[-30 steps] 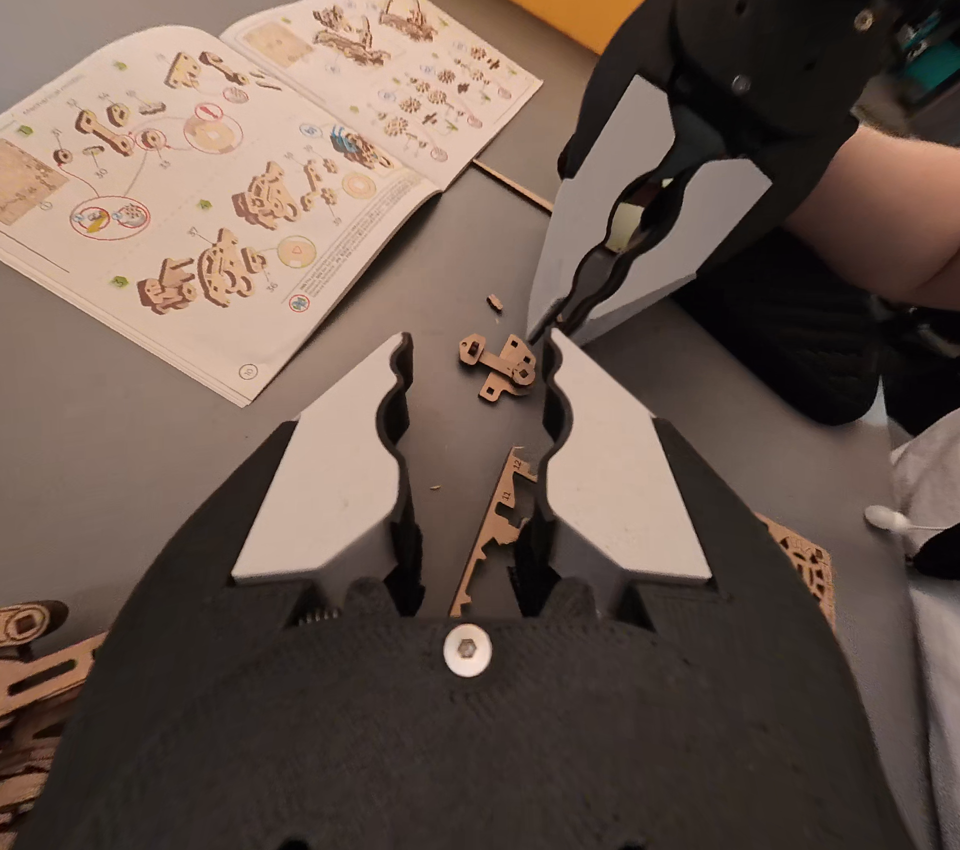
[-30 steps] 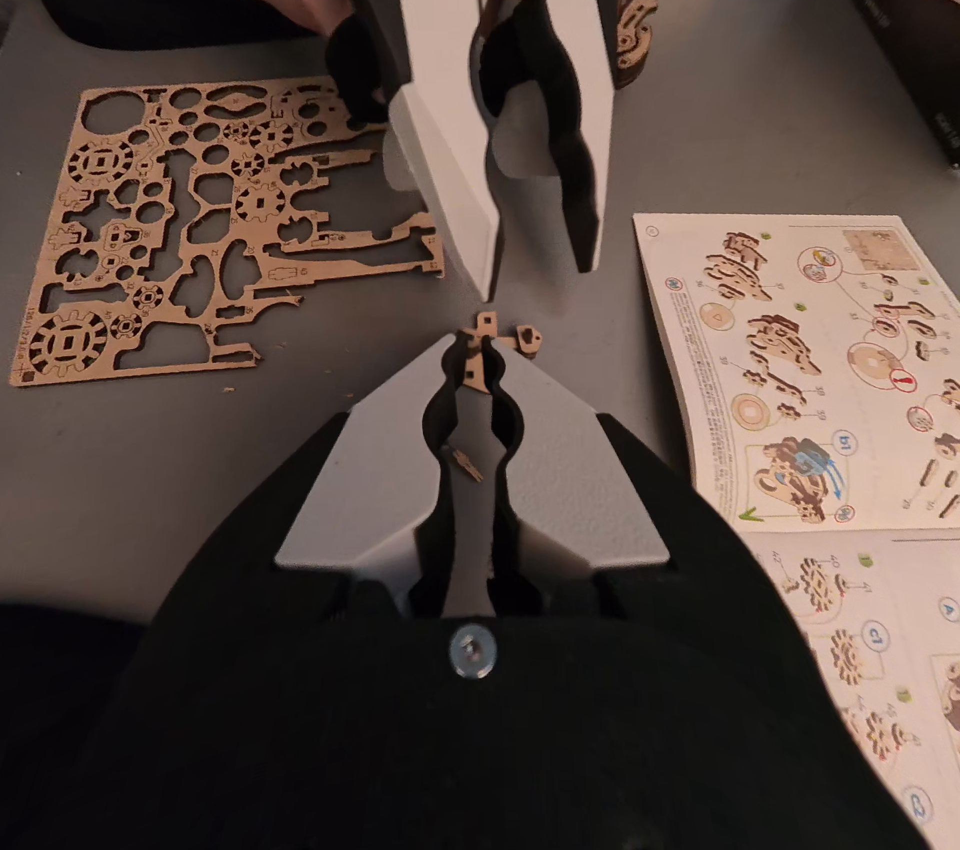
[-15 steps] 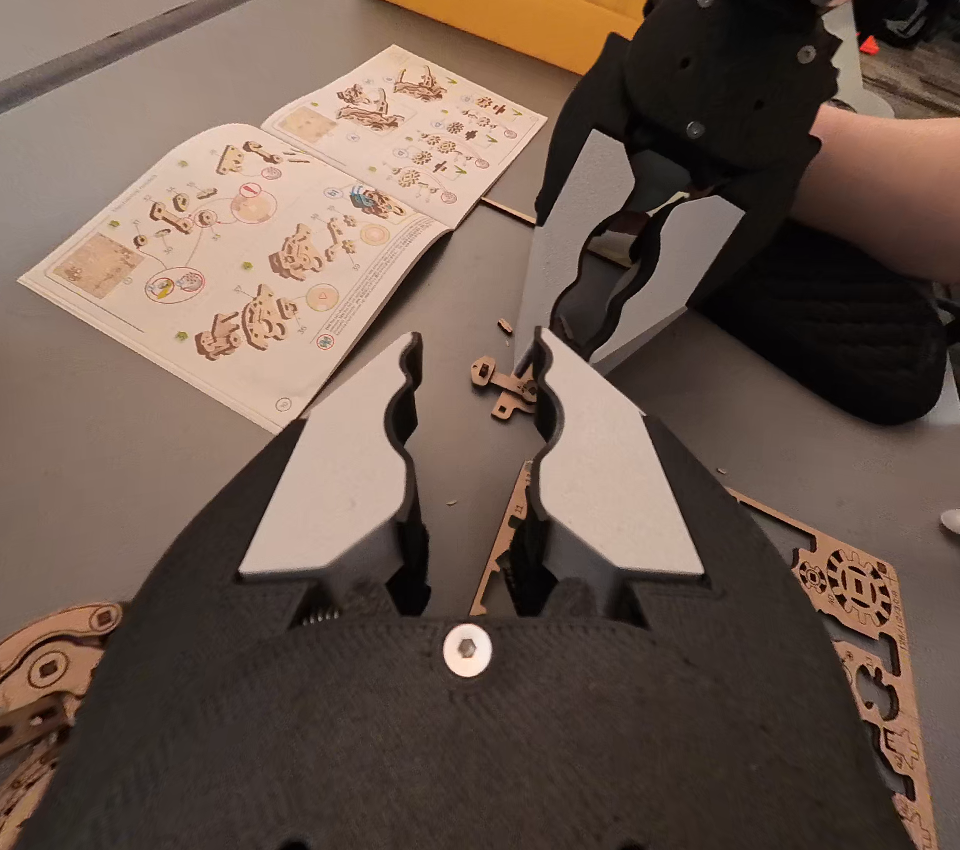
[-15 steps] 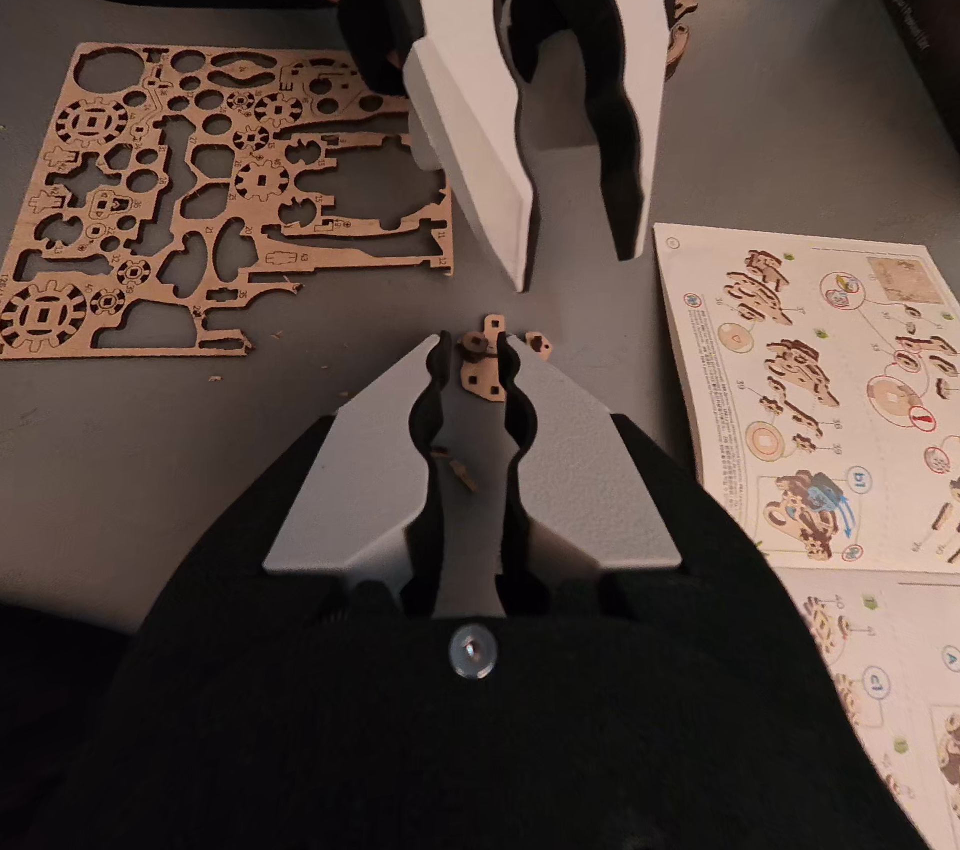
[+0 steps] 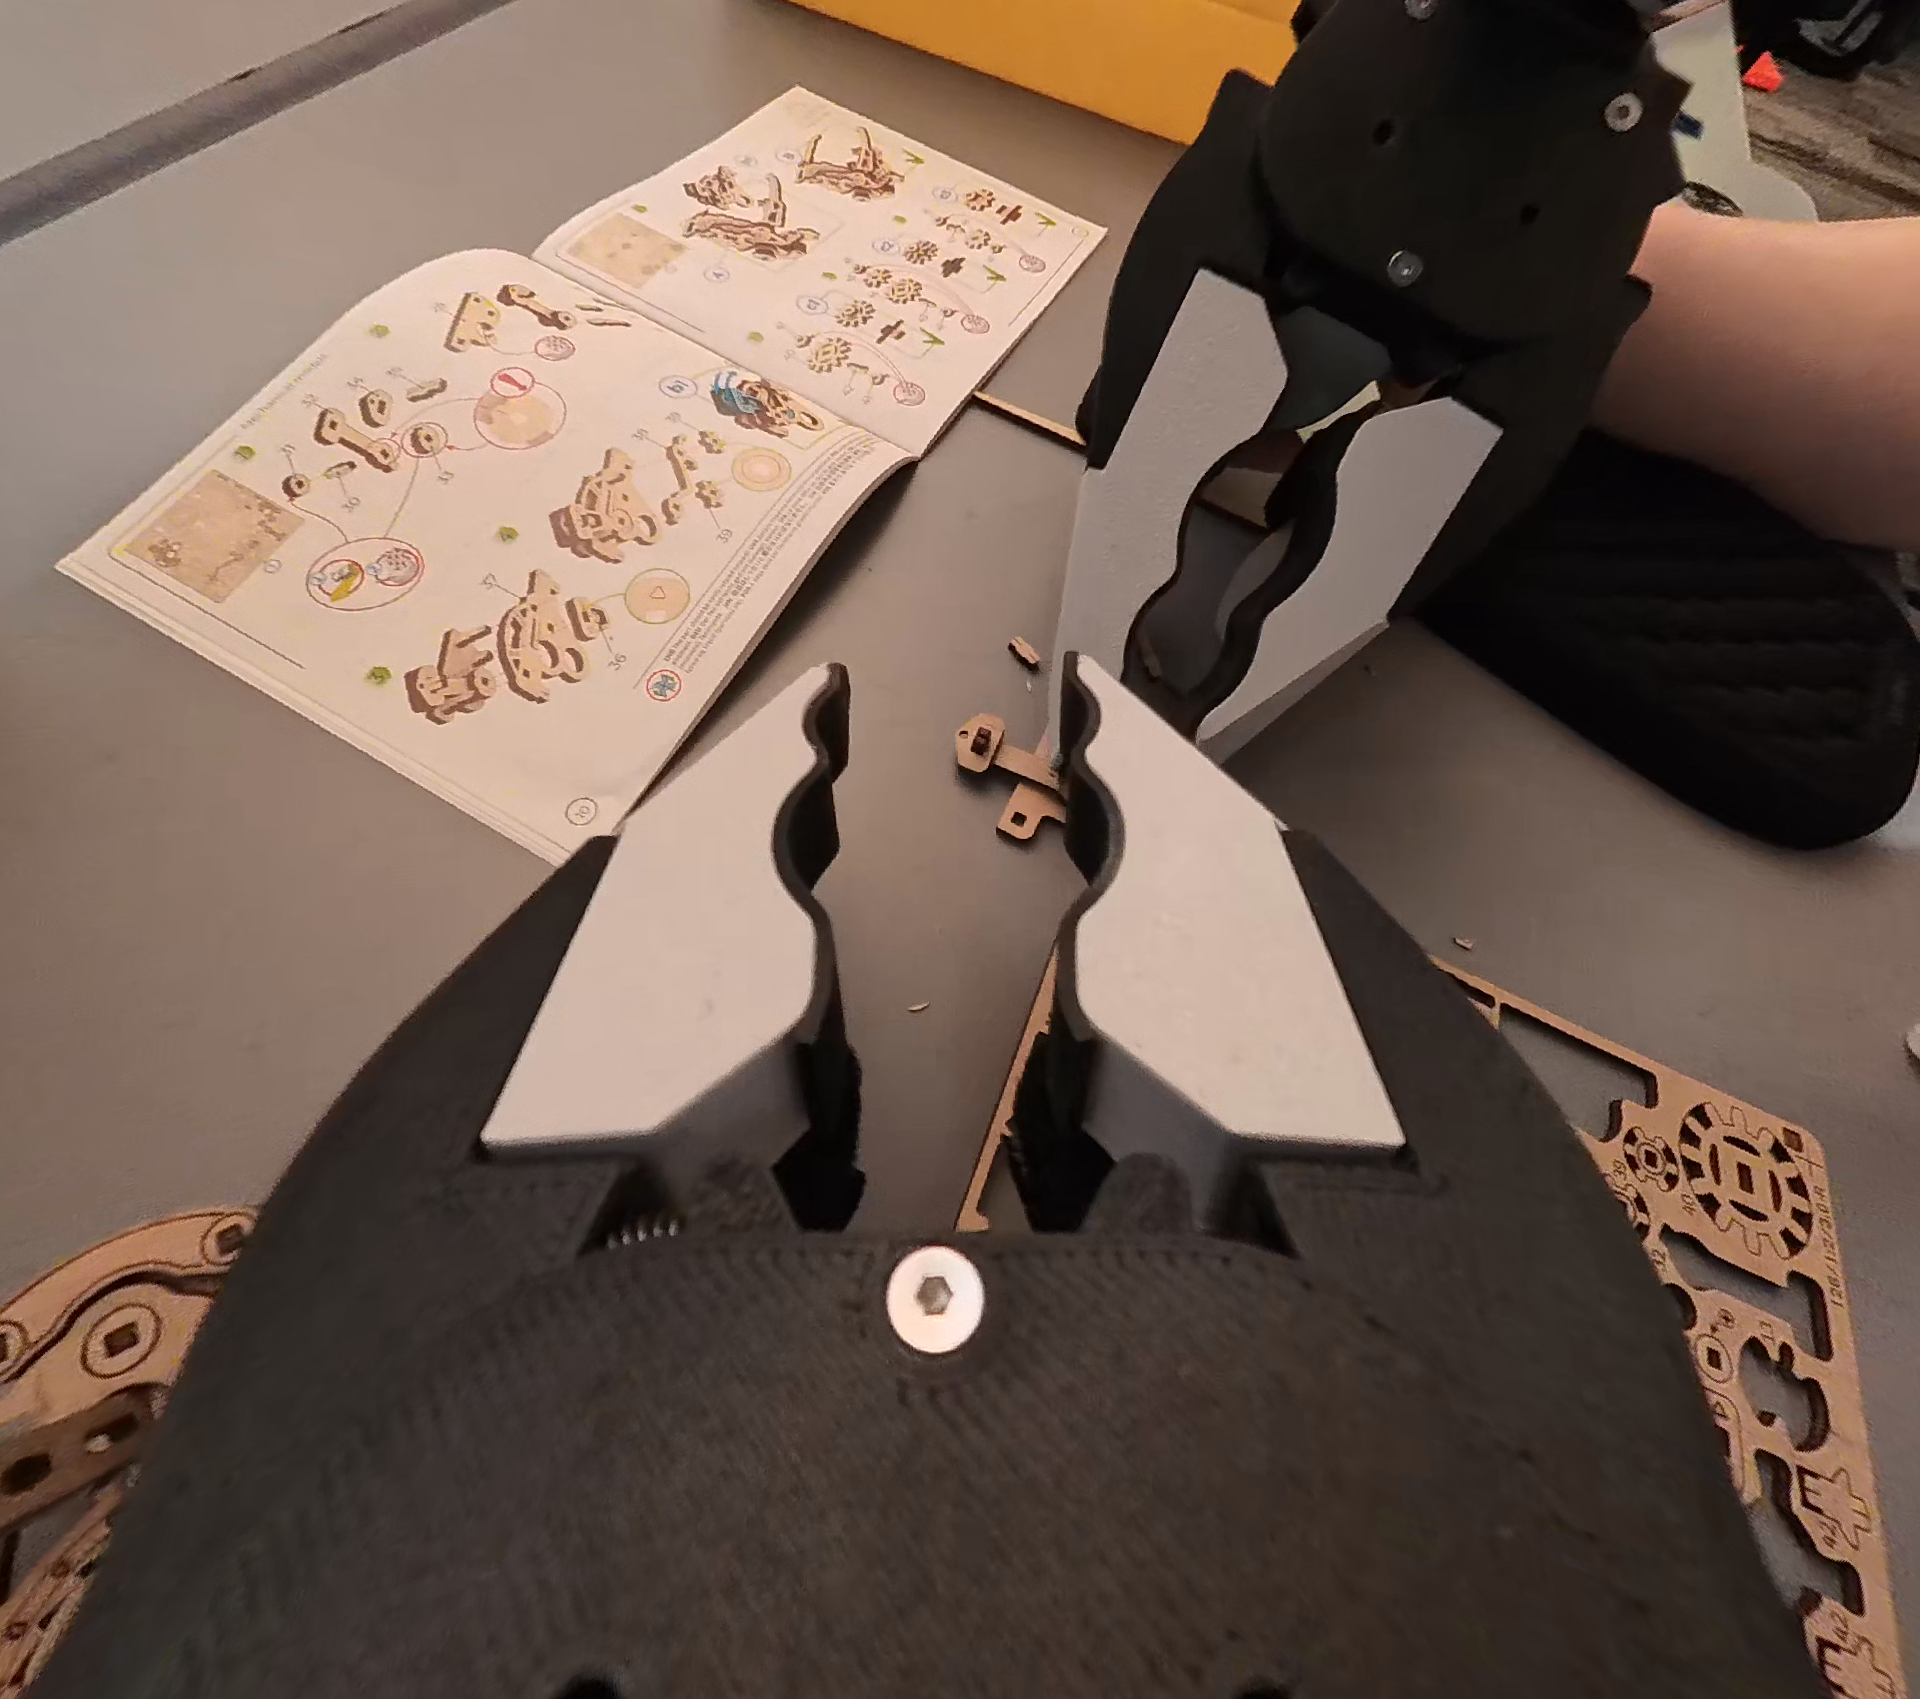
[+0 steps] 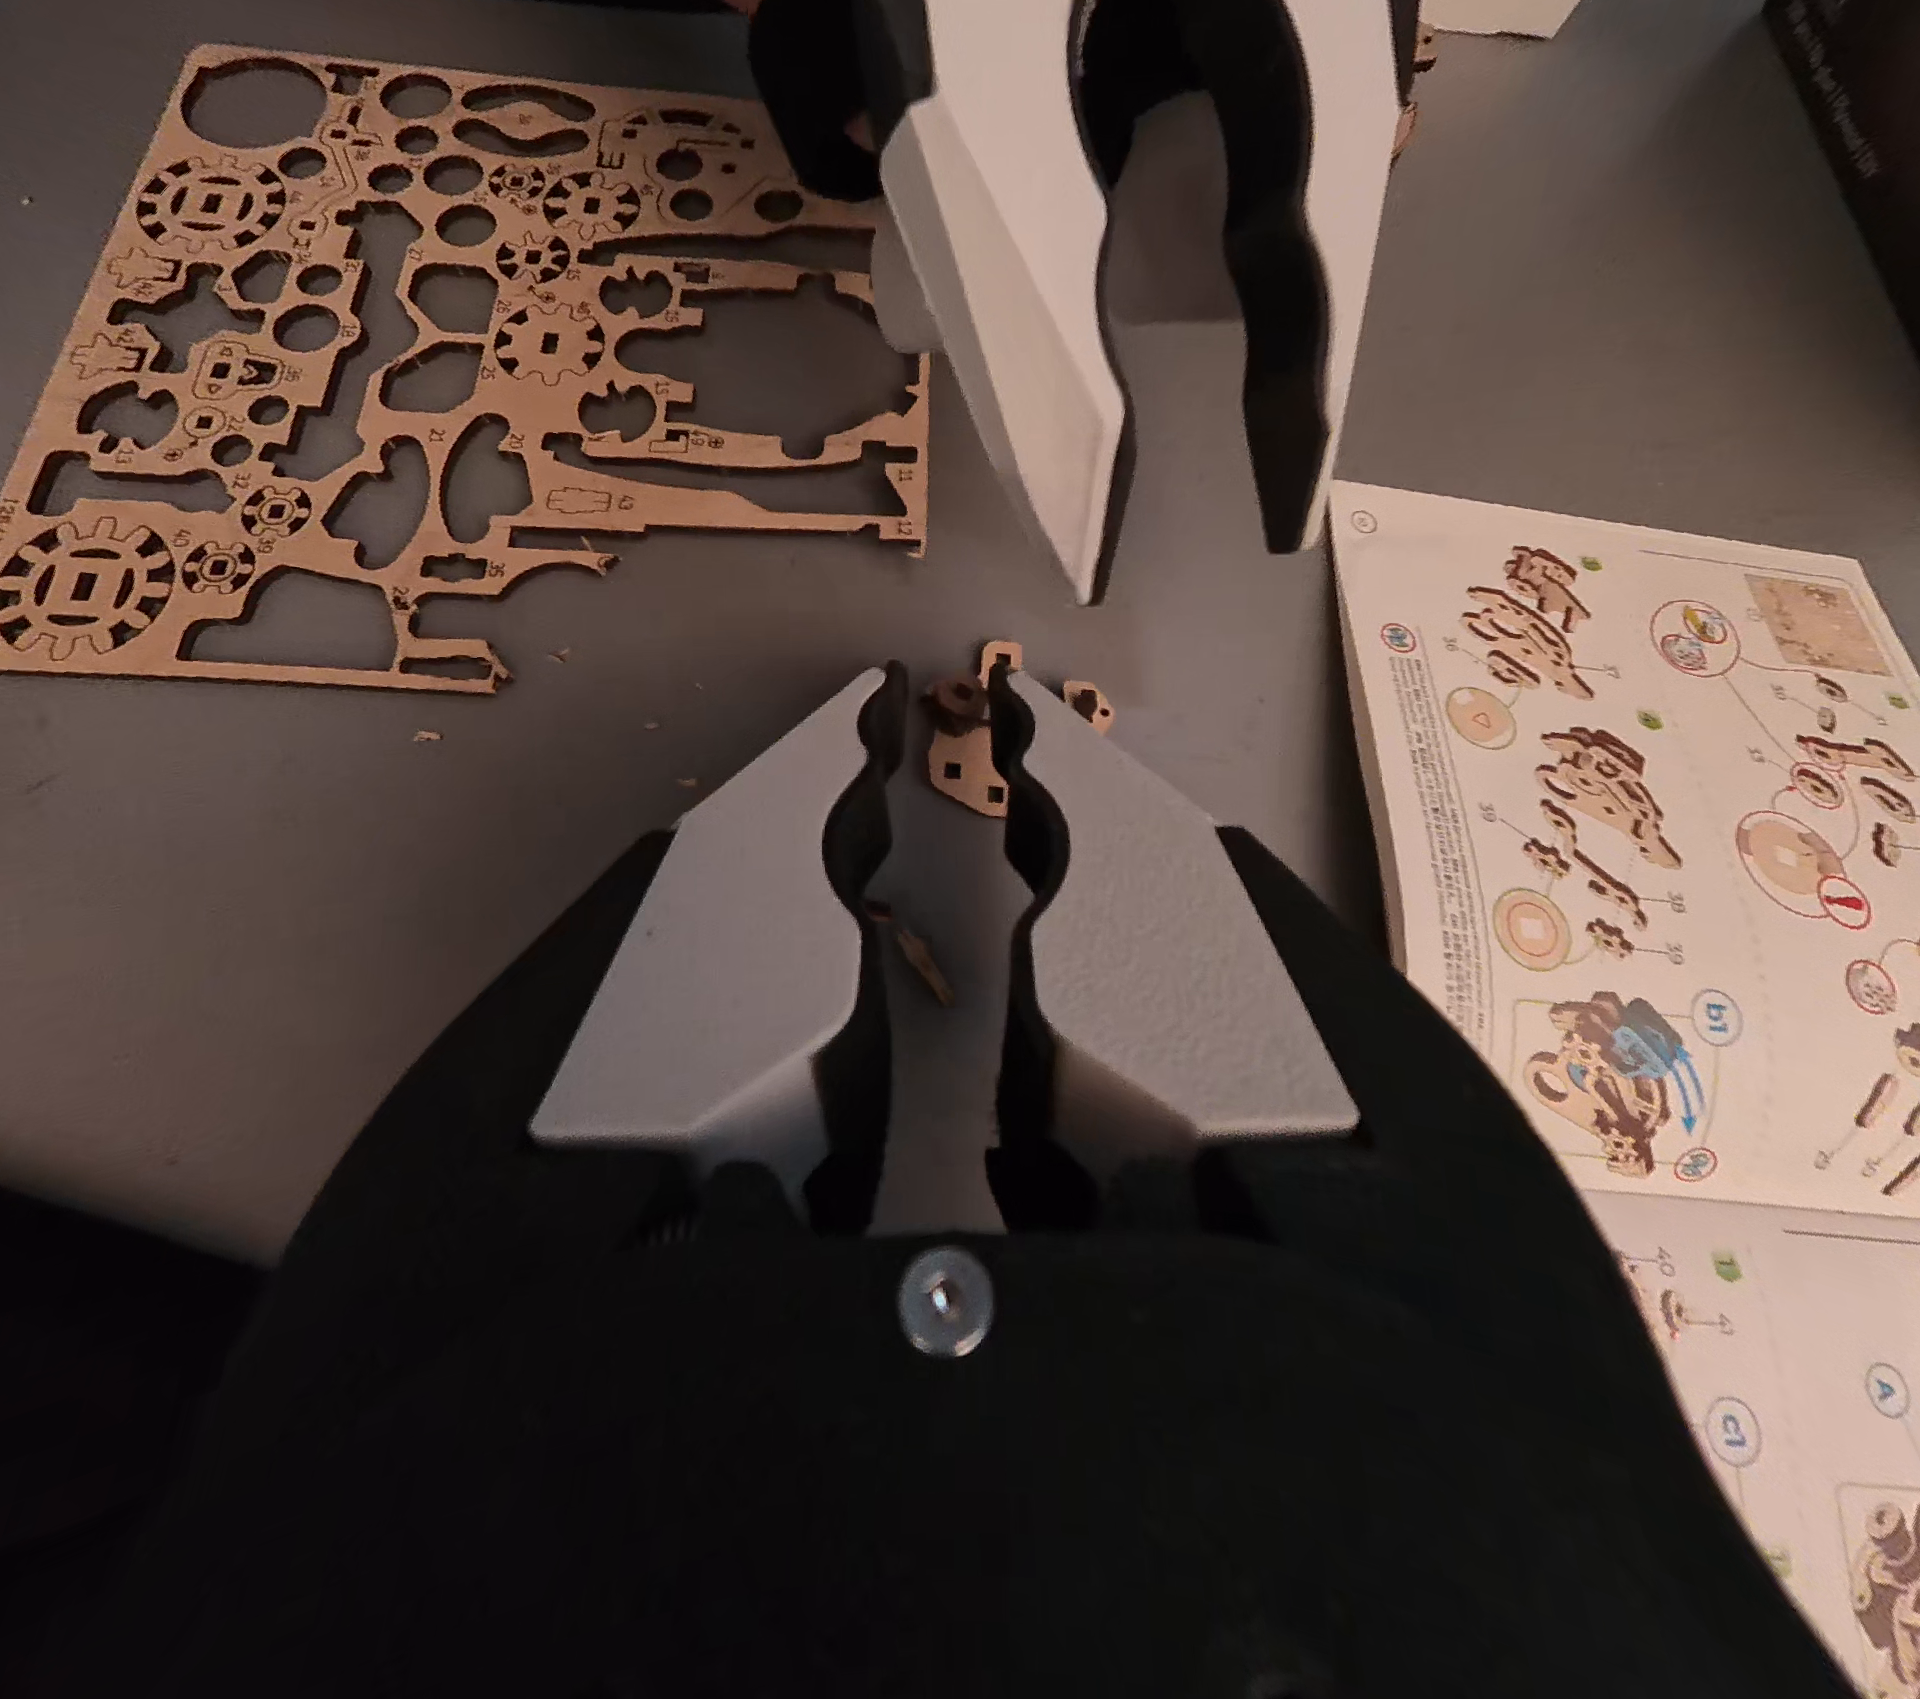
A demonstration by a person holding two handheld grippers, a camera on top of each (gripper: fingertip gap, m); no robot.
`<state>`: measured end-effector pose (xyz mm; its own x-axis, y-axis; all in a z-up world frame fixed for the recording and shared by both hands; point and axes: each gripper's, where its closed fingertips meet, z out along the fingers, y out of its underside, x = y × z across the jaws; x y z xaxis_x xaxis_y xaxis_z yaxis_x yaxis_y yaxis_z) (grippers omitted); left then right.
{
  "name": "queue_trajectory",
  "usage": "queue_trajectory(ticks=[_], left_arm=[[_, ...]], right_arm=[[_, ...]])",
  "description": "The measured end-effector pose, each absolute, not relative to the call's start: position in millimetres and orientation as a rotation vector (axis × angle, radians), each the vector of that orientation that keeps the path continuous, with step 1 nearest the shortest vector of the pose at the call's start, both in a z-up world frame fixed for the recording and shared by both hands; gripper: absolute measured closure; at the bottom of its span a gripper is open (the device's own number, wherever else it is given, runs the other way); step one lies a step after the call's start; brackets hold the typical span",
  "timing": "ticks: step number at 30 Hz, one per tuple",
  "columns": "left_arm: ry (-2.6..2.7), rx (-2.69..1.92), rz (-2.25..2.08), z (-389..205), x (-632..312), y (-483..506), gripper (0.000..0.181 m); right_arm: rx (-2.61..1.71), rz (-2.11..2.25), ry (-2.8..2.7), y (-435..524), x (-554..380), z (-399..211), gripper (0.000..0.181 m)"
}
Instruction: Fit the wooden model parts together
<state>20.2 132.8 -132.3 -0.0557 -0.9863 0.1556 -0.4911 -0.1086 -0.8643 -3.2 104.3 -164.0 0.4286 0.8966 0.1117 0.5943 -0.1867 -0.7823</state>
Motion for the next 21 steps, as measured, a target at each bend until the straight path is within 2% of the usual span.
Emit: queue_trajectory(ticks=[11,21], left_arm=[[1.53,-1.598,-1.136,-121.1,24.4,133.8,0.143],[1.467,-1.519,-1.167,-102.3,24.6,137.5,0.141]], right_arm=[[-1.77,0.498,-1.483,95.9,-4.2,-143.5,0.167],[-1.721,0.465,-1.731,95.7,-1.0,-155.4,0.164]])
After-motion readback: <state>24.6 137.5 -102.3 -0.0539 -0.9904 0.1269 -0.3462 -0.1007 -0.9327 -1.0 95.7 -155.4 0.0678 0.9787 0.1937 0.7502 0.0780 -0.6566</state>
